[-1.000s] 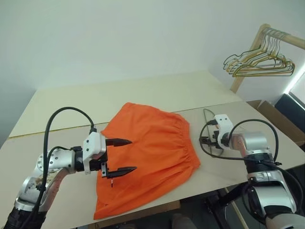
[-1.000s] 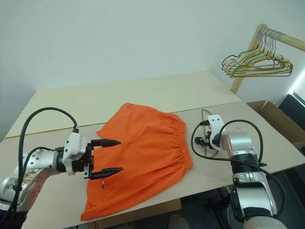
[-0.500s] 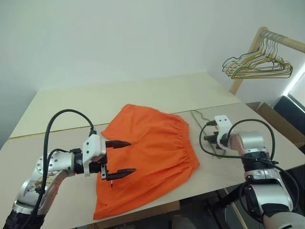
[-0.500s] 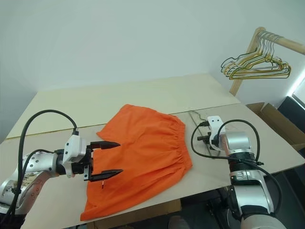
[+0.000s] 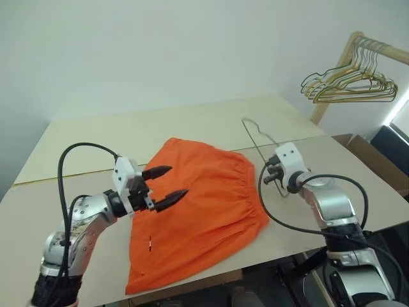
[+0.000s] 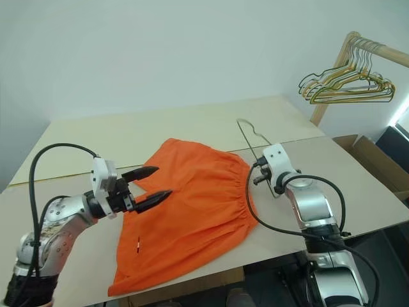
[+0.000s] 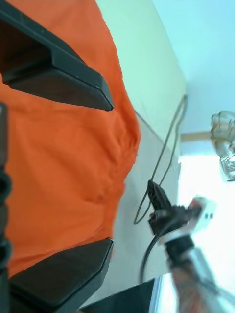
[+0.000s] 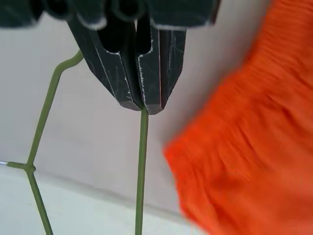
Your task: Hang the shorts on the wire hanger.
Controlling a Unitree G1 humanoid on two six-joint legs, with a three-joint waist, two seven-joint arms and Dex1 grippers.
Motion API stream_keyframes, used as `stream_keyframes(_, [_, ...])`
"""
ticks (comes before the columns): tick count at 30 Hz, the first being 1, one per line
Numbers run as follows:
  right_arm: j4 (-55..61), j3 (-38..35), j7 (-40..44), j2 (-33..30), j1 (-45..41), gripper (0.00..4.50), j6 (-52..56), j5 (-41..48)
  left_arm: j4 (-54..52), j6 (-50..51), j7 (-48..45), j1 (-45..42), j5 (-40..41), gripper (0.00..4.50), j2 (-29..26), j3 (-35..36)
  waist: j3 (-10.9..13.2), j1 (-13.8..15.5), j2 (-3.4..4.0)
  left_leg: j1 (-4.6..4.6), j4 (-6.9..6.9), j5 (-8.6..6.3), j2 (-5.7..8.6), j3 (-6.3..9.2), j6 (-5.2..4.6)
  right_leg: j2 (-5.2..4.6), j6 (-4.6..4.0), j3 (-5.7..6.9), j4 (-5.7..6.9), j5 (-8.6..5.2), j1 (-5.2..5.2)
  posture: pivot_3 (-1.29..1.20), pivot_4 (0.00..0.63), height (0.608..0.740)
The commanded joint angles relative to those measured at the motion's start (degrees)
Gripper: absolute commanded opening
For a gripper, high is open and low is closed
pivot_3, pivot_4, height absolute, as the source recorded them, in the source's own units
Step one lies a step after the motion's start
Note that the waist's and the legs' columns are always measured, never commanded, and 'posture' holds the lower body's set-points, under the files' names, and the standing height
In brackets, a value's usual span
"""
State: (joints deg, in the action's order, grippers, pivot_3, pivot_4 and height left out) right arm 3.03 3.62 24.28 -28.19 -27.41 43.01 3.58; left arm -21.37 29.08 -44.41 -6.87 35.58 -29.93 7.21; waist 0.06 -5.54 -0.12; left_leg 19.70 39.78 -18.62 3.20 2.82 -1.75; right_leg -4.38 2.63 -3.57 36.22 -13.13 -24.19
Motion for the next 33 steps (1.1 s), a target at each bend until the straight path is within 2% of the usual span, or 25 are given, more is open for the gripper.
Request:
stream_keyframes(1, [11.7, 1.9, 2.9, 0.5, 1.7, 0.07, -8.4, 0.9, 1.0, 4.6, 6.4, -3.1, 5.6, 4.5, 4.7, 2.0, 0.0, 0.1, -0.02, 0.01, 0.01, 0.0, 0.0, 0.0, 0.0, 0.0, 0.0, 0.0, -0.02, 0.0, 0.0, -0.06, 0.0, 0.74])
stream_keyframes(4, [16.0, 5.4, 5.2, 0.3, 3.4, 0.07, -14.8, -0.7, 1.2, 7.0, 9.3, -6.0, 11.3, 4.5, 9.4, 3.1, 0.0, 0.2, -0.07, 0.0, 0.06, -0.03, 0.03, 0.01, -0.06, -0.01, 0.03, 0.02, -0.04, 0.02, 0.07, -0.07, 0.0, 0.74])
stream_keyframes(9, [18.2, 8.8, 5.1, 3.7, 4.1, 0.07, -22.7, -1.7, 2.8, 6.8, 16.7, -12.2, 13.2, 4.5, 15.6, 4.0, 0.0, 0.9, -0.1, -0.02, 0.08, 0.13, 0.08, 0.02, 0.22, 0.0, 0.03, 0.02, -0.06, 0.03, 0.09, -0.07, 0.0, 0.74])
stream_keyframes(19, [13.7, 13.7, 4.9, 2.3, 5.6, 0.07, -39.5, -11.1, 5.5, 4.6, 20.8, -16.4, 14.6, 4.5, 18.6, 7.0, 0.0, 1.7, -0.13, -0.1, 0.06, 0.19, 0.13, -0.03, 0.32, 0.01, 0.03, -0.01, -0.11, 0.03, 0.13, -0.07, 0.0, 0.74])
stream_keyframes(23, [12.3, 13.5, 4.3, 3.3, 5.9, 0.0, -40.6, -12.8, 6.2, 4.5, 22.3, -16.6, 15.7, 3.63, 19.7, 7.7, 0.0, 1.7, -0.15, -0.1, 0.06, 0.18, 0.17, -0.03, 0.31, 0.0, 0.03, -0.01, -0.14, 0.03, 0.14, -0.07, 0.0, 0.74])
stream_keyframes(30, [11.7, 13.0, 3.0, 5.1, 5.7, 0.0, -40.6, -15.0, 5.8, 4.2, 23.6, -16.1, 16.9, 1.37, 20.5, 7.8, 0.0, 1.6, -0.16, -0.09, 0.06, 0.19, 0.15, -0.03, 0.32, 0.02, 0.03, -0.03, -0.12, 0.03, 0.12, -0.07, 0.0, 0.74])
stream_keyframes(32, [11.9, 13.3, 2.7, 5.7, 5.7, 0.0, -40.6, -15.5, 5.9, 4.1, 24.0, -16.2, 17.9, 0.86, 20.9, 8.2, 0.0, 1.6, -0.16, -0.1, 0.06, 0.19, 0.15, -0.03, 0.32, 0.02, 0.03, -0.03, -0.12, 0.03, 0.13, -0.07, 0.0, 0.74])
stream_keyframes(33, [11.9, 13.5, 2.6, 5.8, 5.7, 0.0, -40.7, -15.7, 5.9, 4.1, 24.1, -16.2, 18.1, 0.4, 20.9, 8.3, 0.0, 1.6, -0.16, -0.1, 0.06, 0.19, 0.15, -0.03, 0.32, 0.02, 0.03, -0.03, -0.13, 0.03, 0.13, -0.07, 0.0, 0.74])
